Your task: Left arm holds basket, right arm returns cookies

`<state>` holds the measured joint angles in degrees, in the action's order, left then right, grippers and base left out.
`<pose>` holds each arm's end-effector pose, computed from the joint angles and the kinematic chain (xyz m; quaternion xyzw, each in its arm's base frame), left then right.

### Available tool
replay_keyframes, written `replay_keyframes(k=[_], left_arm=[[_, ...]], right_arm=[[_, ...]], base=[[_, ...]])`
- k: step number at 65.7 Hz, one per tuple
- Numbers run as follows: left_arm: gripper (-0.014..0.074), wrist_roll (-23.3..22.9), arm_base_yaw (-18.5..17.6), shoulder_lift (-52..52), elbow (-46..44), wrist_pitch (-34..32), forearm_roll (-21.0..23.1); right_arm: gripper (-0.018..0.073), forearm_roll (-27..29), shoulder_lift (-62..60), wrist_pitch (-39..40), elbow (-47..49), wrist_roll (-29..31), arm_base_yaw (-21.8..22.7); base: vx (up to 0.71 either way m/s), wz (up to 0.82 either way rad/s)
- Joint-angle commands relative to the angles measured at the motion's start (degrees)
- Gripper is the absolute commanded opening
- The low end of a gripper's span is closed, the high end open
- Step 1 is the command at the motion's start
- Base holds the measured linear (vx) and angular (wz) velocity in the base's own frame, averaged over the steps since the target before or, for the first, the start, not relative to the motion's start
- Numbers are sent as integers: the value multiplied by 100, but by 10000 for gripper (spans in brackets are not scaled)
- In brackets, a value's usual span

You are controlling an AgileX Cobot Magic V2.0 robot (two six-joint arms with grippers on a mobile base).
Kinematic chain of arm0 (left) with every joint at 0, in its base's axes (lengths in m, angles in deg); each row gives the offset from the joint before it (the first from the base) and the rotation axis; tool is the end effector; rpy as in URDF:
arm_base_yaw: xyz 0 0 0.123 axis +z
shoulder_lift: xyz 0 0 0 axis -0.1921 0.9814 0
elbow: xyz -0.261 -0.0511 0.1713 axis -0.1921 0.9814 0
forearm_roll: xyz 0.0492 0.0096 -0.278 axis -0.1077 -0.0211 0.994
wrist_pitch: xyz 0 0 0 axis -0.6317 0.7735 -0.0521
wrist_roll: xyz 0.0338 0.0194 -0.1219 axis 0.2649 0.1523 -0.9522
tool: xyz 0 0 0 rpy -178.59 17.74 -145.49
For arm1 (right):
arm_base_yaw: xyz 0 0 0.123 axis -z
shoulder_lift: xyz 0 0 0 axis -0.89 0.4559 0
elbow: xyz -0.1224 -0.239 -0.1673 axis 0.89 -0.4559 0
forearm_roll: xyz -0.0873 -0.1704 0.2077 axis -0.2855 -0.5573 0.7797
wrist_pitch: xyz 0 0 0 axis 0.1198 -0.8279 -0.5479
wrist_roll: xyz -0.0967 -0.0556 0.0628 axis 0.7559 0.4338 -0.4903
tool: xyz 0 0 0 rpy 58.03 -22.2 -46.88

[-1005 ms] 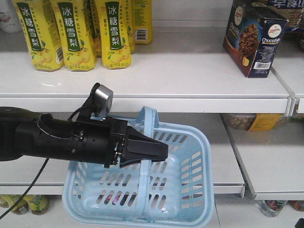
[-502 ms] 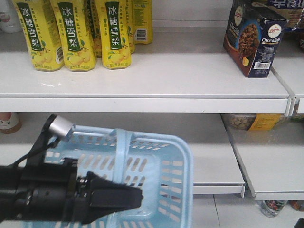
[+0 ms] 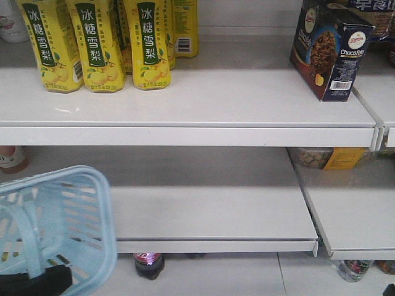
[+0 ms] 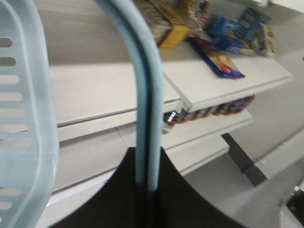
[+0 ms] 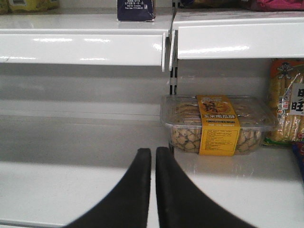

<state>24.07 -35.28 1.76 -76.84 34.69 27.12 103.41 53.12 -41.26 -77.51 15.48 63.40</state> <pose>0.1050 -0.0919 0.2338 0.0932 0.8177 -0.3463 0.4503 0.1136 0.0116 0.2294 -0.0208 0.7546 0.0411 0.6545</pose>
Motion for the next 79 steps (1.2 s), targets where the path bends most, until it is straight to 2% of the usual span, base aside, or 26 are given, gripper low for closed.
replay_keyframes(k=[1, 7, 12, 17, 23, 35, 38, 43, 49, 79], left_arm=[[-6, -1582, -25, -511, 105, -743, -1432], [-6, -2948, 21, -959, 329, -962, -2831], [-6, -3701, 141, -1243, 481, -1104, -3946], [-6, -4141, 357, -1499, 671, -1249, -4738], [-6, -4406, 752, -1732, 909, -1520, -5284], [-6, -4421, 1742, -2234, 1392, -2059, -5405], [-6, -4417, 1959, -2375, 1427, -1995, -5458], [-6, -4417, 2202, -2575, 1421, -1939, -5850], [-6, -4417, 2318, -2881, 1421, -1913, -6177], [-6, -4365, 2318, -2902, 1421, -1902, -6181]], right_arm=[[-11, 20, 45, 294, 148, 47, -1], [-11, 20, 45, 281, 148, 47, -1], [-11, 20, 45, 287, 148, 47, -1], [-11, 20, 45, 287, 148, 47, -1], [-11, 20, 45, 287, 148, 47, -1], [-11, 20, 45, 287, 148, 47, -1], [-11, 20, 45, 287, 148, 47, -1], [-11, 20, 45, 287, 148, 47, -1], [-11, 20, 45, 287, 148, 47, -1], [-11, 20, 45, 295, 148, 47, -1]], base=[[0, 0], [0, 0], [0, 0], [0, 0], [0, 0], [0, 0], [0, 0], [0, 0], [0, 0], [0, 0]])
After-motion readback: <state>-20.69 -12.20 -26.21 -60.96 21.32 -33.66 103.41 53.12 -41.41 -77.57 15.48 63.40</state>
